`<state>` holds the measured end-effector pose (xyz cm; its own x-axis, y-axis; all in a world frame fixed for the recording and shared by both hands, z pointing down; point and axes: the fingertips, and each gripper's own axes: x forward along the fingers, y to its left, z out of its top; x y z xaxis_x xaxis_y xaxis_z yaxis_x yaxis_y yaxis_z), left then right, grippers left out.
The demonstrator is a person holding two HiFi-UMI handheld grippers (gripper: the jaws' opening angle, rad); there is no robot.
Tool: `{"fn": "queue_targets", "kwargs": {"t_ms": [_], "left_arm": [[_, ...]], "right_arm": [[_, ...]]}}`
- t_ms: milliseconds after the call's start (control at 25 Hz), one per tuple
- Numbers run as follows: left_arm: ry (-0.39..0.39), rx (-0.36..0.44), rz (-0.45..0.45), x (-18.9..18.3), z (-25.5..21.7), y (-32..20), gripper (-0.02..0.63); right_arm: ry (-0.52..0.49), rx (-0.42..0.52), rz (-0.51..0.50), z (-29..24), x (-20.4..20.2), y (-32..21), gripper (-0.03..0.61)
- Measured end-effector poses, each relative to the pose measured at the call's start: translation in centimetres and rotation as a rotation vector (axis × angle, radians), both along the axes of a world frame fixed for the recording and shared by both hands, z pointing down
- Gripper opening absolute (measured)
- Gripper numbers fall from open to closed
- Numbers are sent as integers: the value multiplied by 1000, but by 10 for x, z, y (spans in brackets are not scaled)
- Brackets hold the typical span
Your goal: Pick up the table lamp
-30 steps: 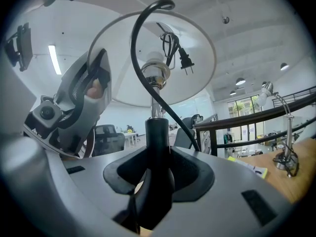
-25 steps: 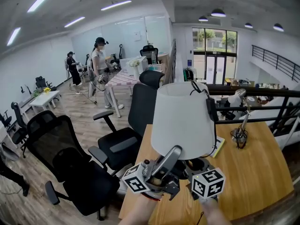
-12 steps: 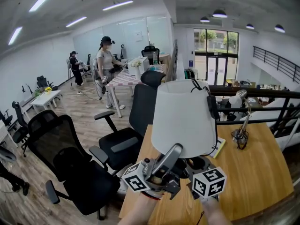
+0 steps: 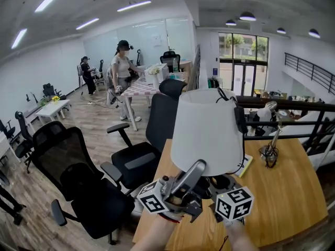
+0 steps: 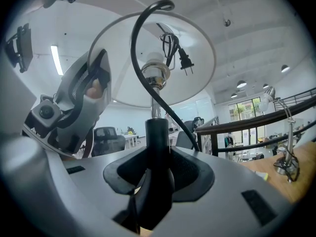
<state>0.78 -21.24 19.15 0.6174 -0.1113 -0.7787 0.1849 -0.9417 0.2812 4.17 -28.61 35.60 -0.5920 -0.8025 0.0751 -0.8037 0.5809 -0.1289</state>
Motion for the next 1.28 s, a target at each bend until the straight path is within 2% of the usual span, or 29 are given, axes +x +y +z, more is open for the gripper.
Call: {"fn": "queue_targets", "kwargs": {"t_ms": [1280], "left_arm": [[-7, -14, -10, 0, 6, -3, 11]], "right_arm": [[-4, -8, 0, 7, -1, -1, 149]]}}
